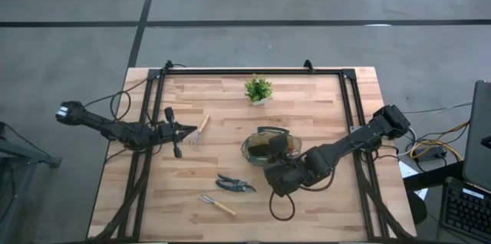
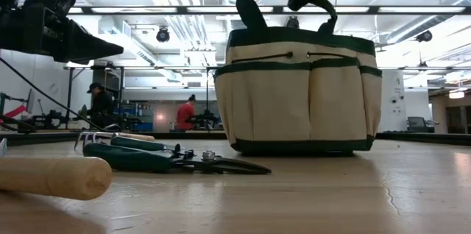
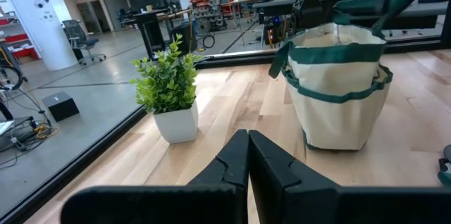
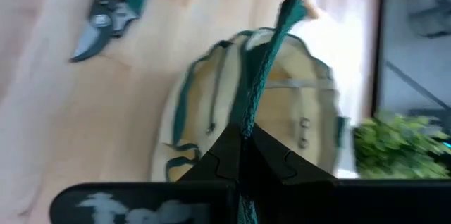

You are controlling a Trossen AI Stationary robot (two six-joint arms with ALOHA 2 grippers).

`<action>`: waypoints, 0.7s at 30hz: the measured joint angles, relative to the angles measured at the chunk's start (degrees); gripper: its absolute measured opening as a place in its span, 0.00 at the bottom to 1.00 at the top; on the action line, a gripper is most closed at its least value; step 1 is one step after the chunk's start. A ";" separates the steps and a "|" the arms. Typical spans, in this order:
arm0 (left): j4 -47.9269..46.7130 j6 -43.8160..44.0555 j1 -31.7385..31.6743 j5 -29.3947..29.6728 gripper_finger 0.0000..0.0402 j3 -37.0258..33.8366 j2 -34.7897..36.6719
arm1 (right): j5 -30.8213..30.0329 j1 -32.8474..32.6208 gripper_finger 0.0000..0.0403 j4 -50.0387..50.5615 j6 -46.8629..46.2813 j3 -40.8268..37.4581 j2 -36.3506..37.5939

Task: Pick & Place Garden tools in Gardening bag
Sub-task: Move the gardening bag to the middle of the table

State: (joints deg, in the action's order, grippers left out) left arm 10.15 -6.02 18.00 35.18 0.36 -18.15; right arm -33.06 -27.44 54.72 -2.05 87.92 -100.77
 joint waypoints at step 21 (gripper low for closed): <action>-0.02 0.00 0.00 0.02 0.03 0.00 0.00 | 4.64 2.13 0.02 0.87 -4.61 -0.06 1.57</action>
State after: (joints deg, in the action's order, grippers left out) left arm 10.13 -6.02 18.00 35.20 0.36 -18.15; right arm -28.42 -25.31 55.59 -6.66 87.86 -99.20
